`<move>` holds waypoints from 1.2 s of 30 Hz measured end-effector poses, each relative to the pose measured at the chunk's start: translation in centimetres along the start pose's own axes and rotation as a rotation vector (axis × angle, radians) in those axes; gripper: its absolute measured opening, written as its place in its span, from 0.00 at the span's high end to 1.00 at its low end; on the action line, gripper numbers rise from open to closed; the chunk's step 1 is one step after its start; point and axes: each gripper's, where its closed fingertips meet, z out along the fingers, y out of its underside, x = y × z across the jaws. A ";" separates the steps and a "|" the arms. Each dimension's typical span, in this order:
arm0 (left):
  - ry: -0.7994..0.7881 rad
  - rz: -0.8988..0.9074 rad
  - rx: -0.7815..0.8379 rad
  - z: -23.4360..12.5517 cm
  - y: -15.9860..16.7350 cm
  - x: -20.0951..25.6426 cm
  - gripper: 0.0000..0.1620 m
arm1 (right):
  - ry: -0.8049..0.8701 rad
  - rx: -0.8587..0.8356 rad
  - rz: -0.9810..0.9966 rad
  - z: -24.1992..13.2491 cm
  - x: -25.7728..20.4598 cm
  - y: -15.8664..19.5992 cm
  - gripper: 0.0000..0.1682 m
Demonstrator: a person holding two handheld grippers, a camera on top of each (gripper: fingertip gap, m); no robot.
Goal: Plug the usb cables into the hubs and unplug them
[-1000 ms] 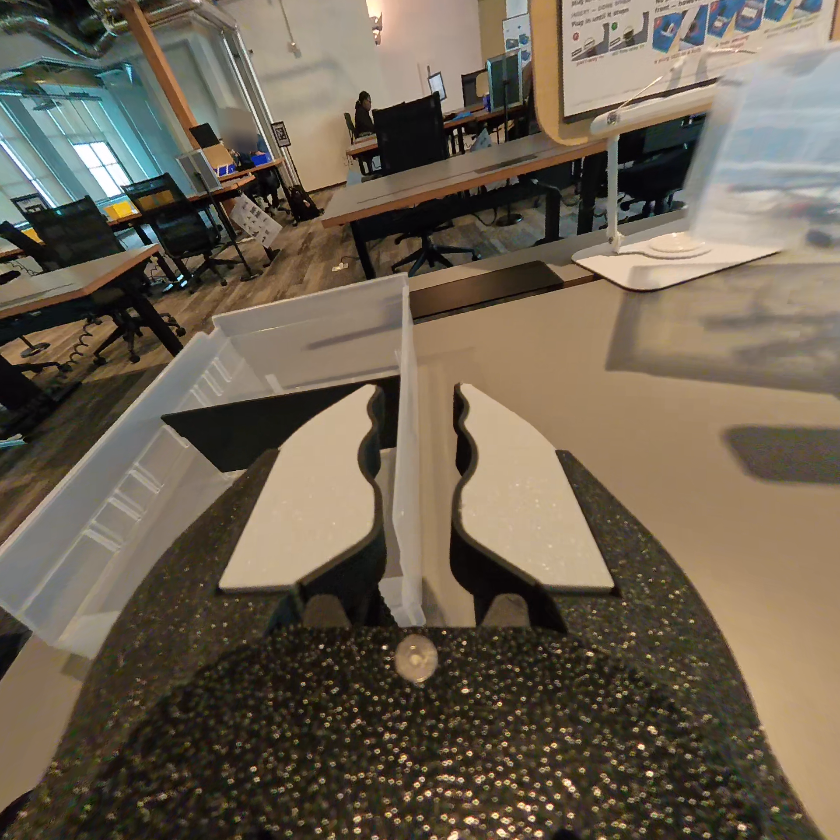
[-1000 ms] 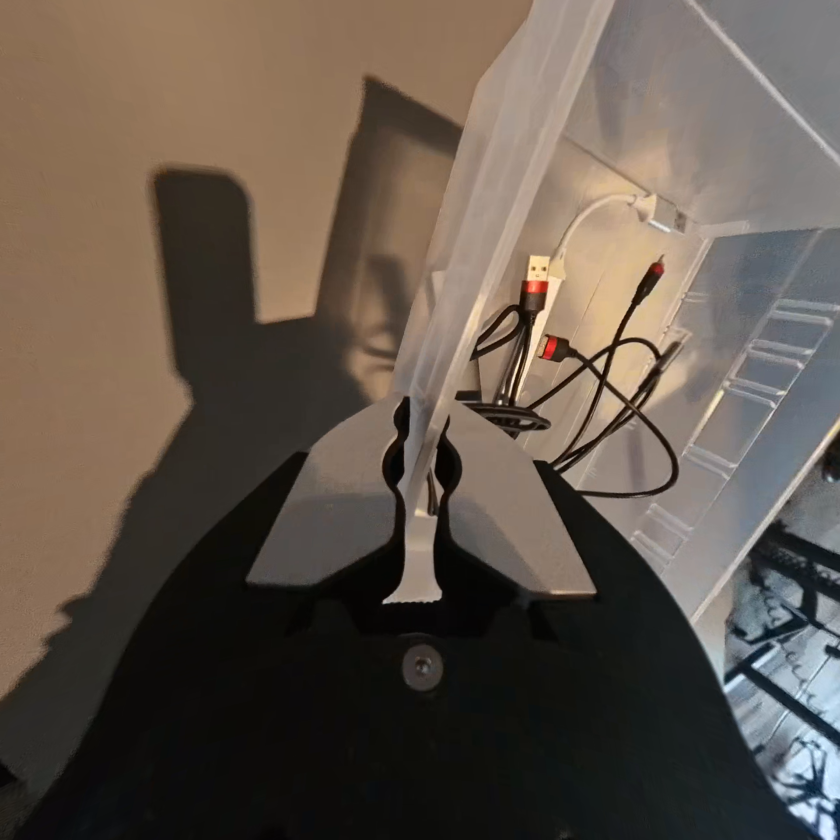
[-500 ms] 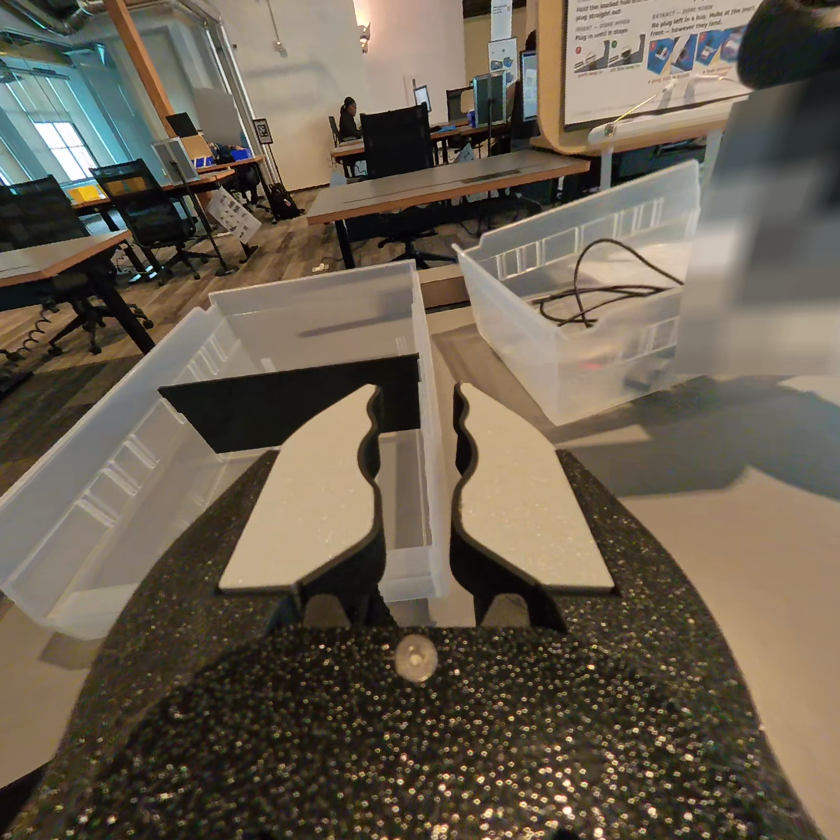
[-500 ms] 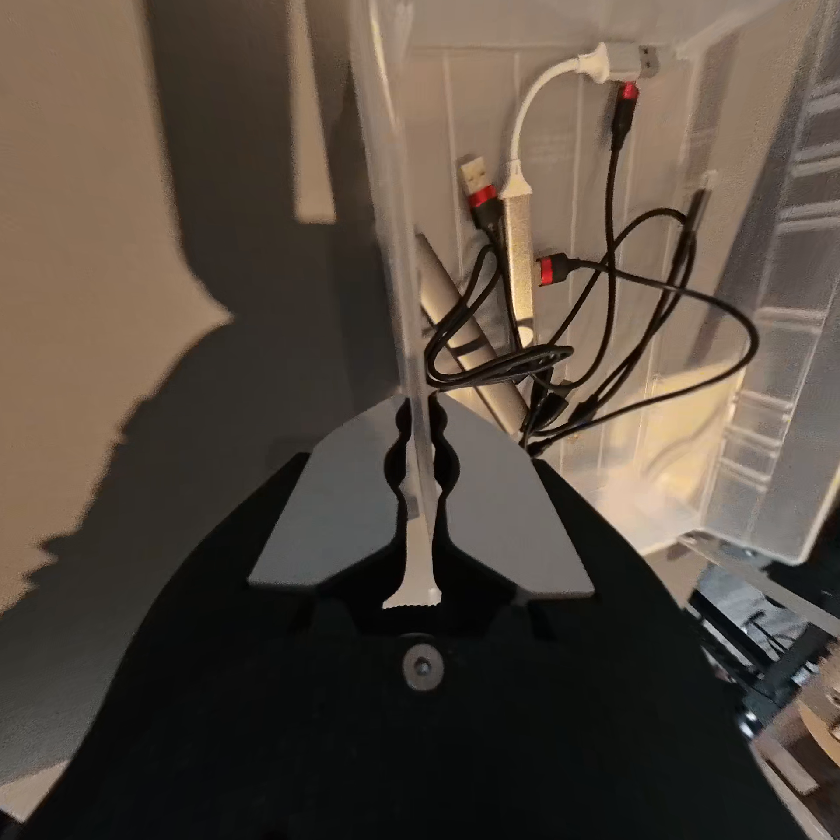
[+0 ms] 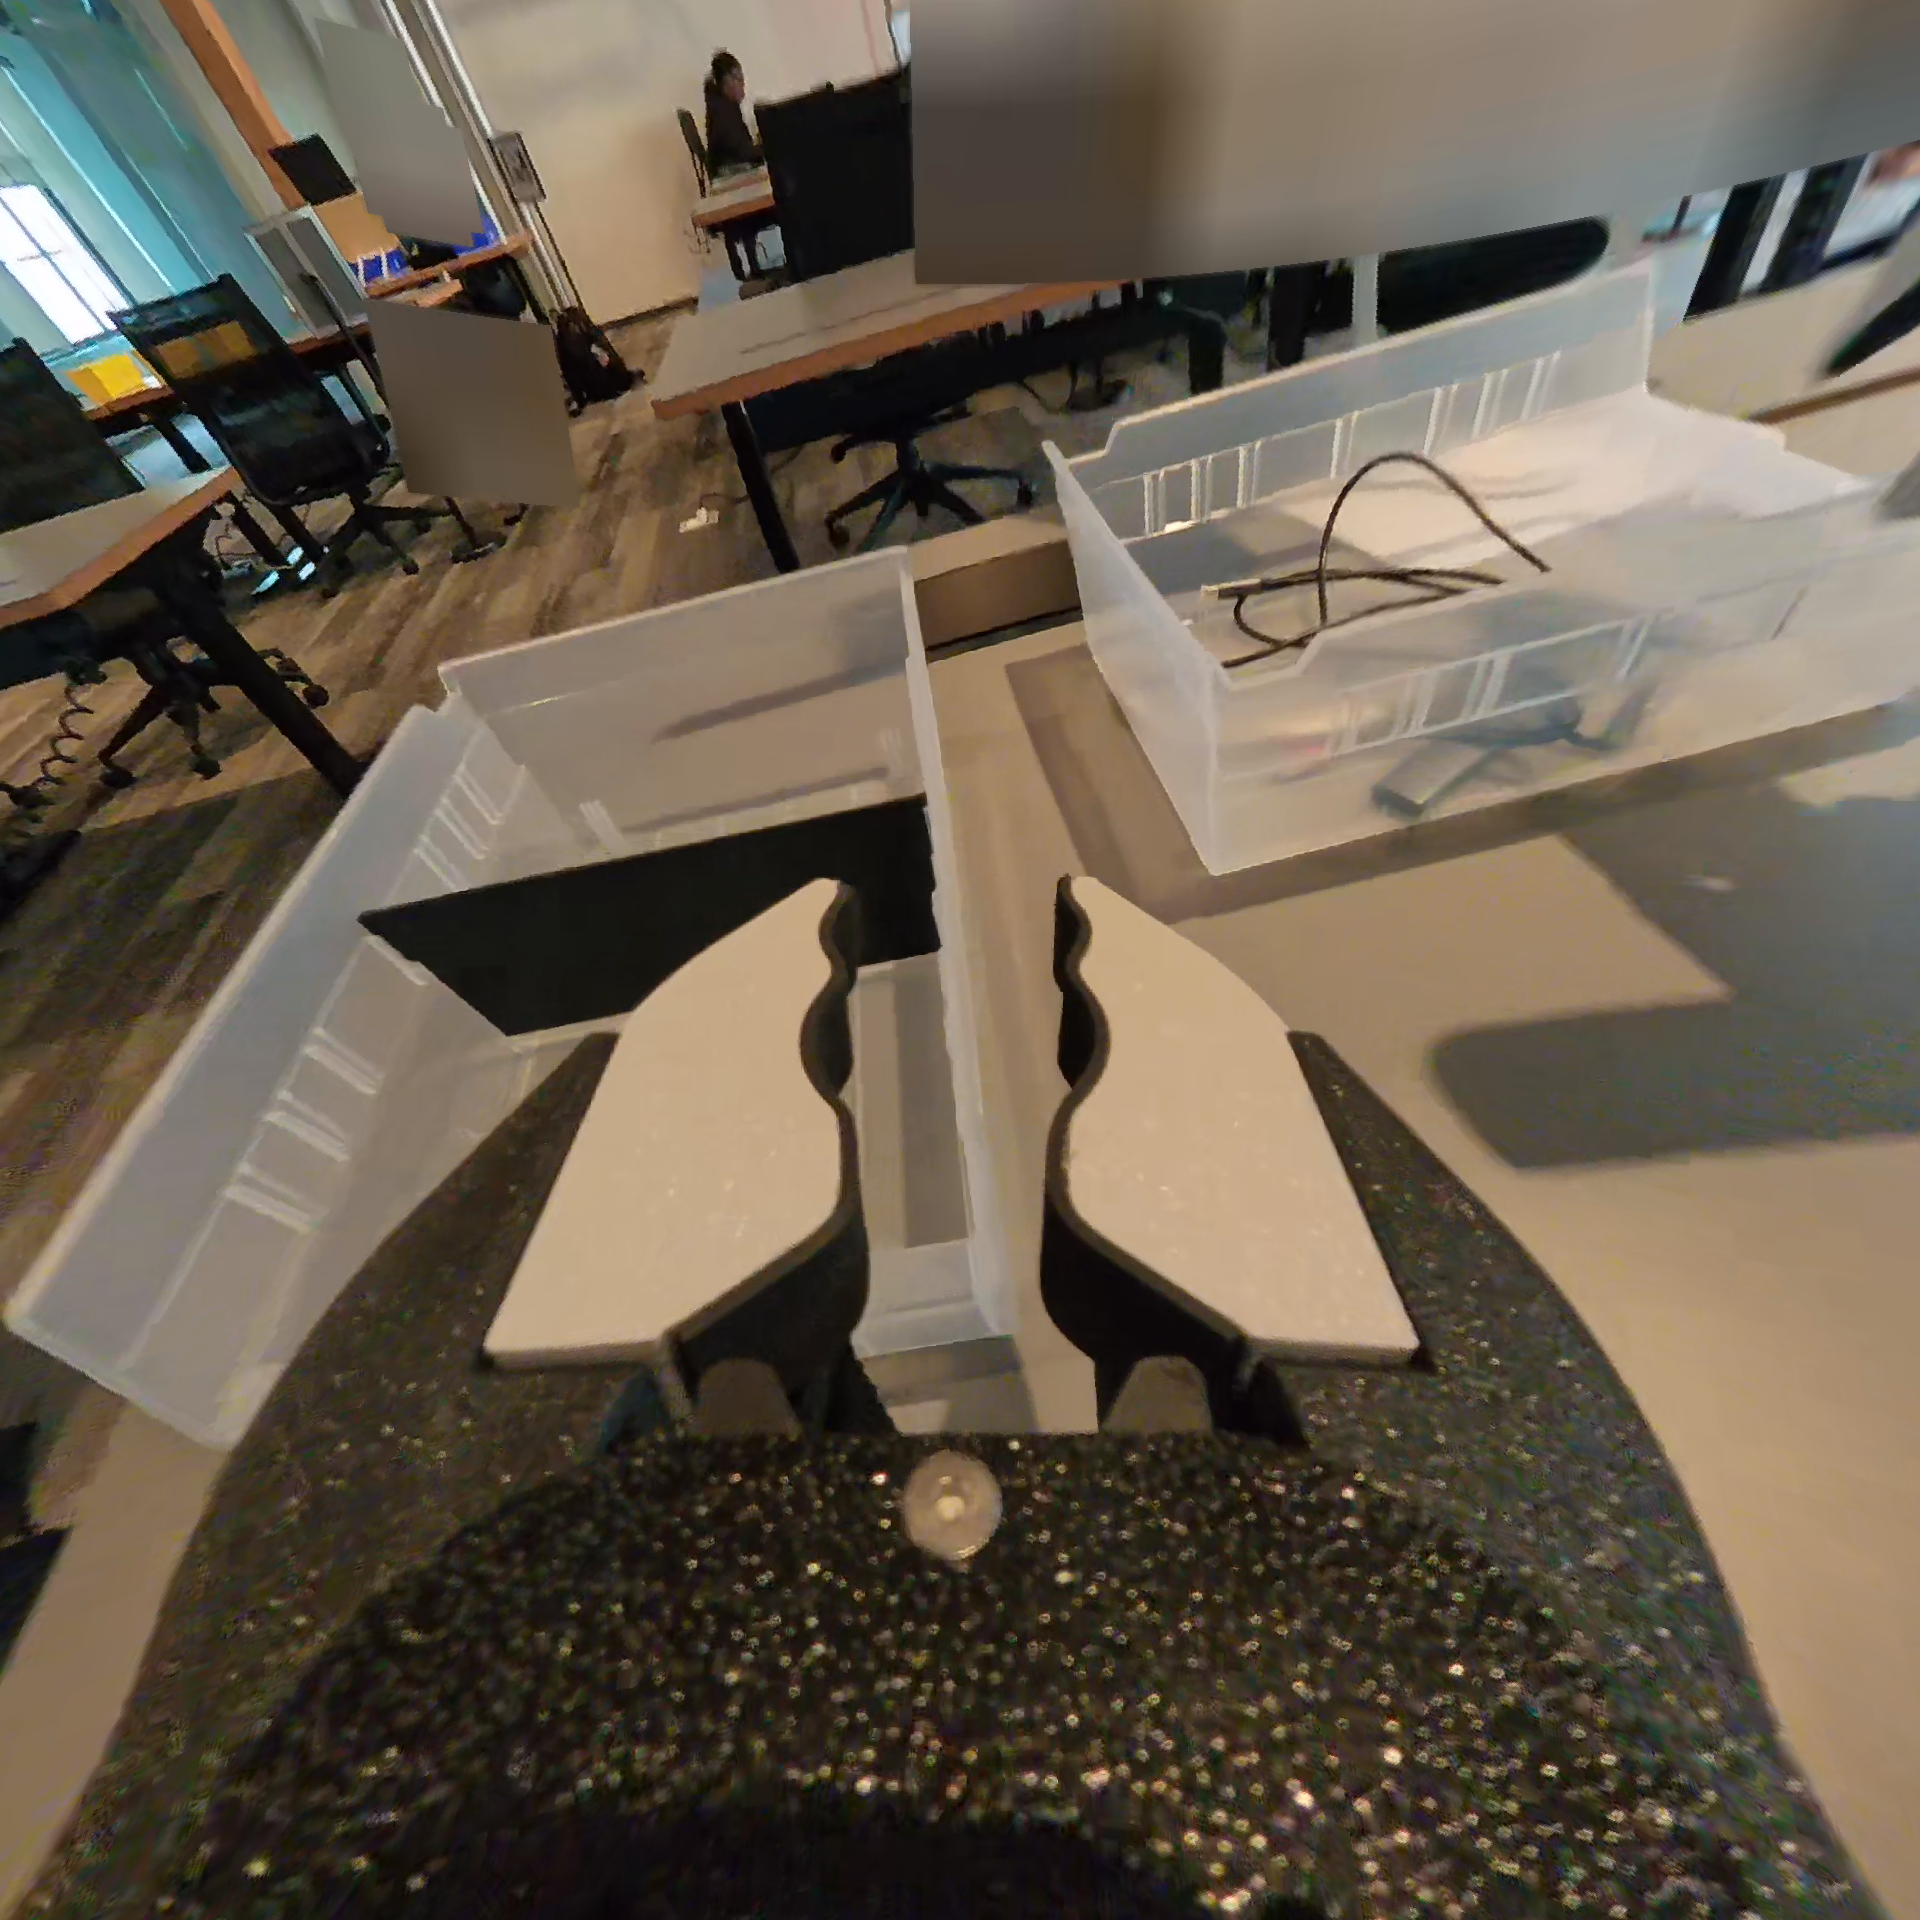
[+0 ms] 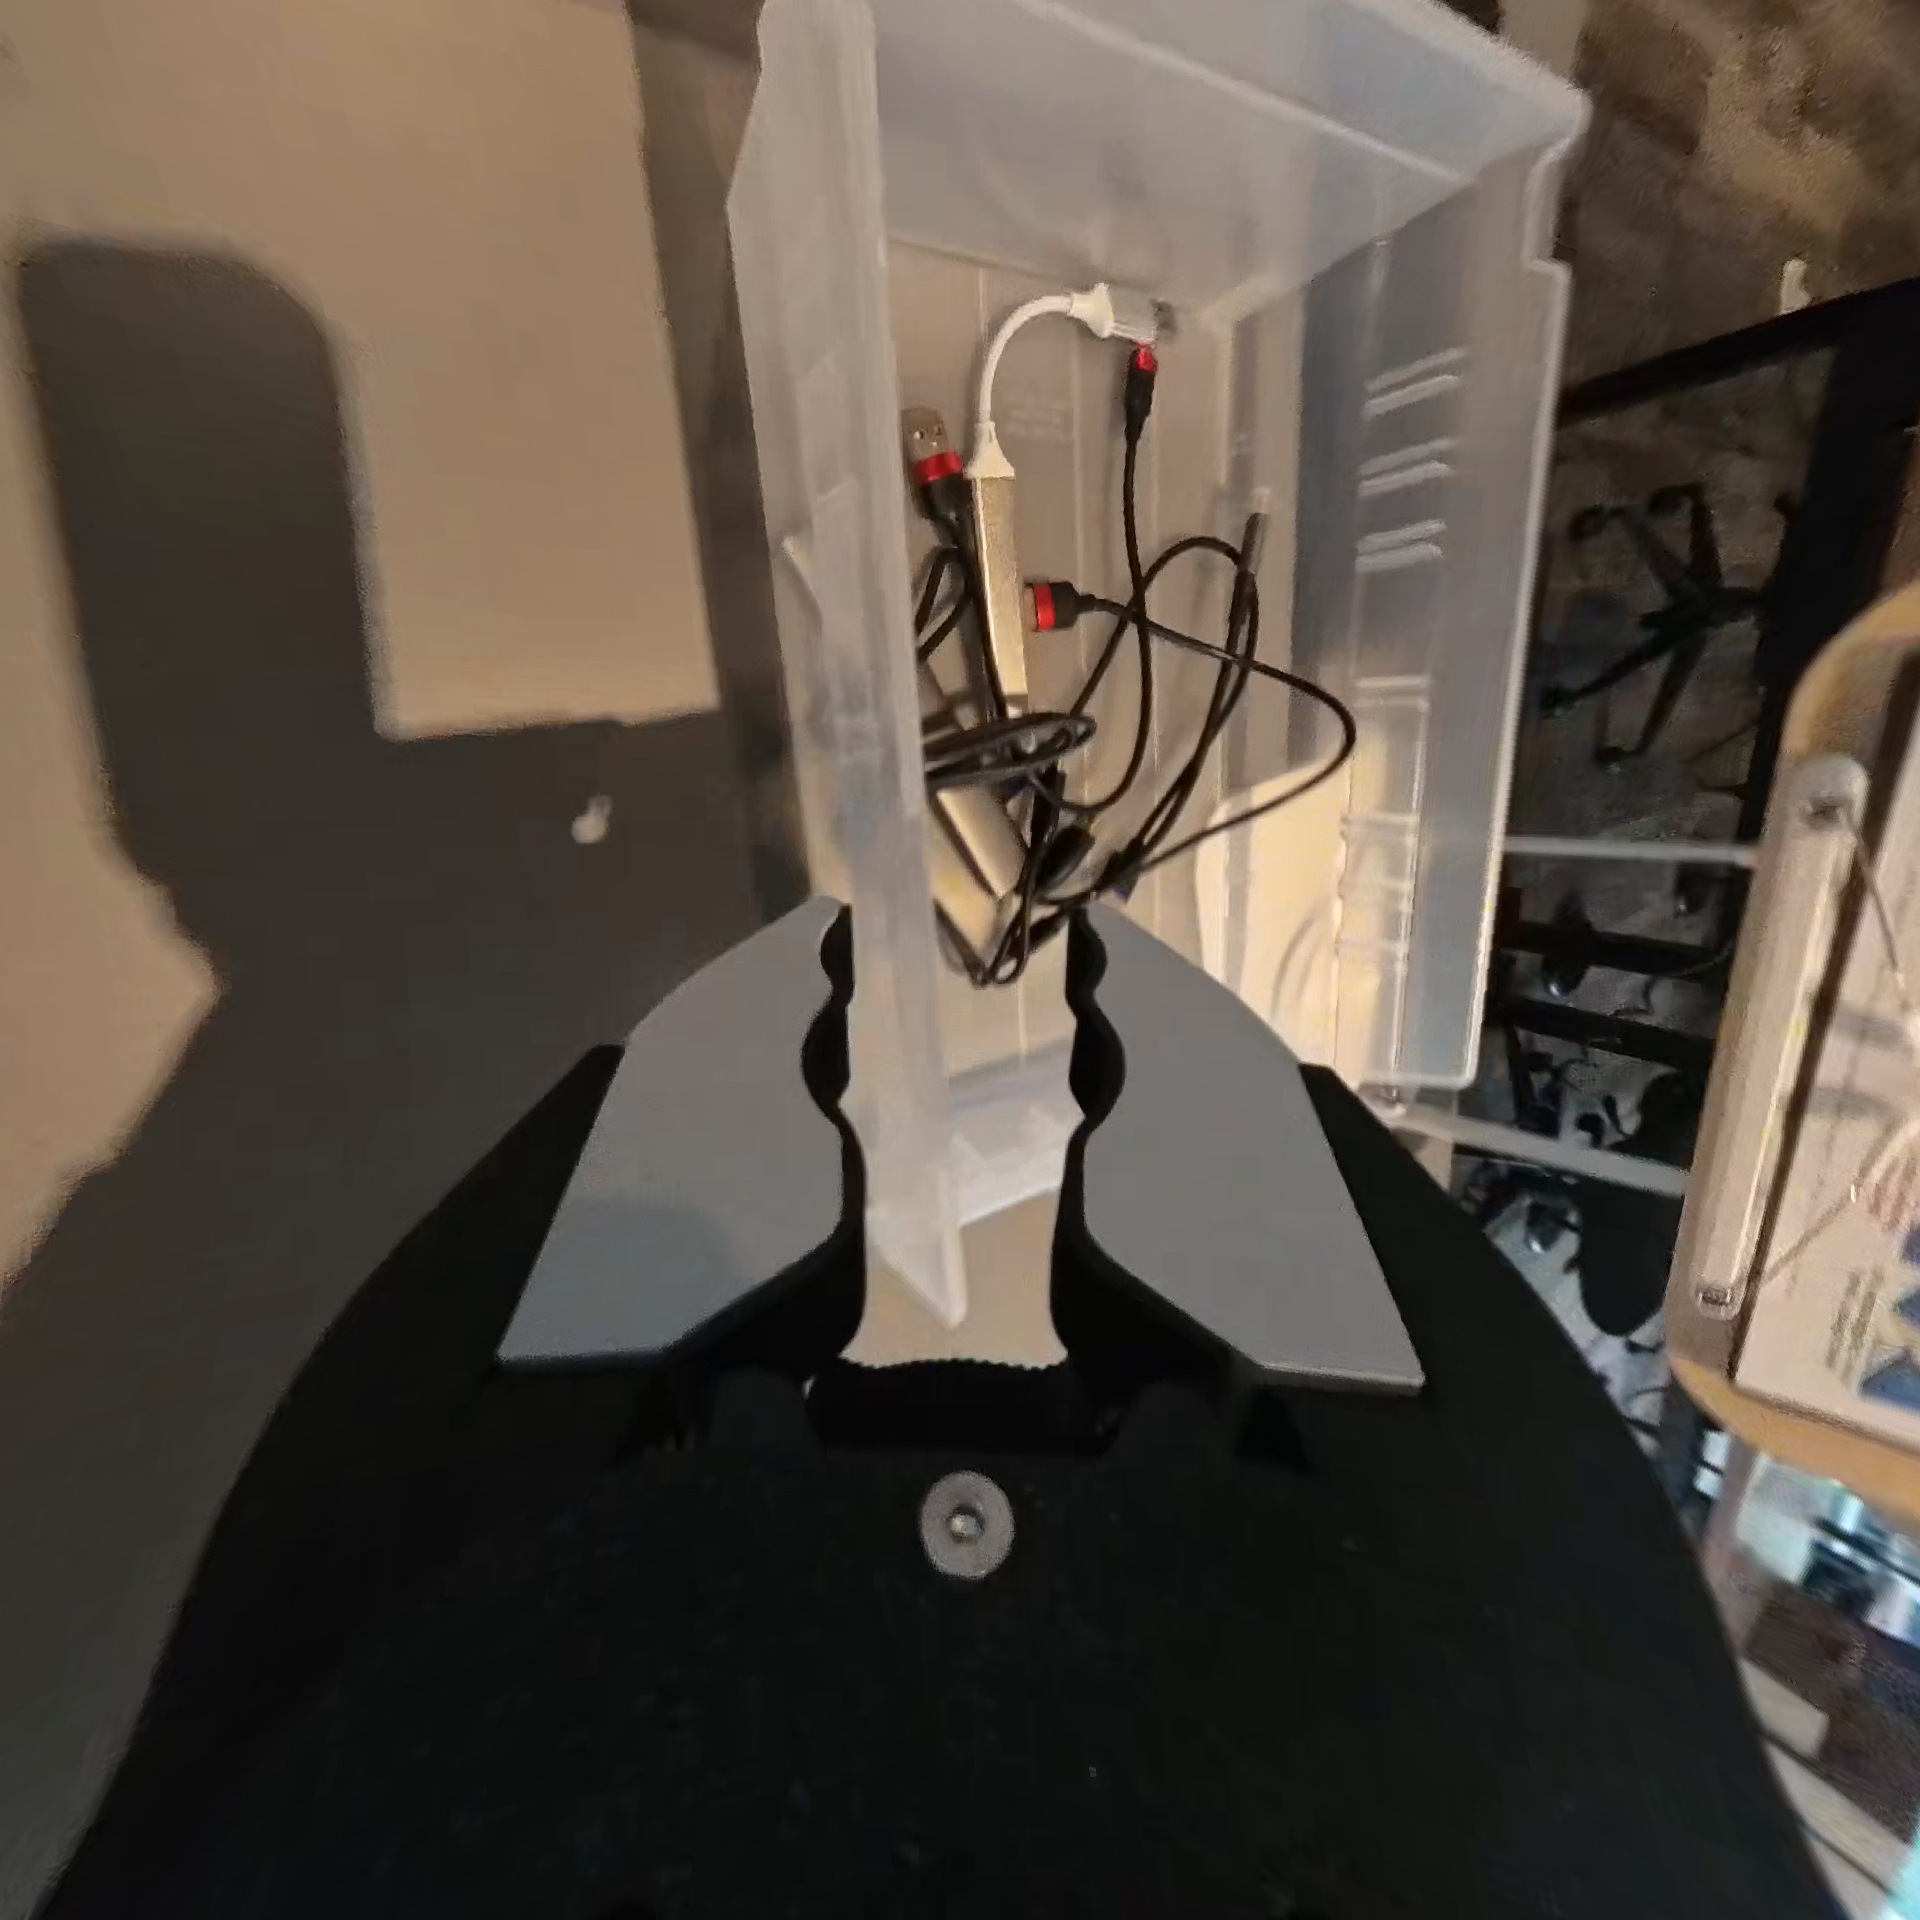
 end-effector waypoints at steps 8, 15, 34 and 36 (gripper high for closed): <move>0.118 0.174 -0.633 5.3 3.3 -0.4 0.76 | -0.058 0.095 0.162 -7.5 -8.9 9.8 0.78; 0.163 0.319 -1.011 6.9 7.4 -0.1 0.84 | -0.085 0.169 0.358 -9.4 -14.5 18.0 0.79; 0.073 0.162 -0.860 -3.1 7.5 -2.8 0.96 | -0.008 0.357 0.538 -11.7 -18.0 24.3 0.82; 0.087 0.200 -0.793 -4.9 5.3 -2.3 0.96 | -0.007 0.373 0.552 -11.7 -18.1 24.1 0.82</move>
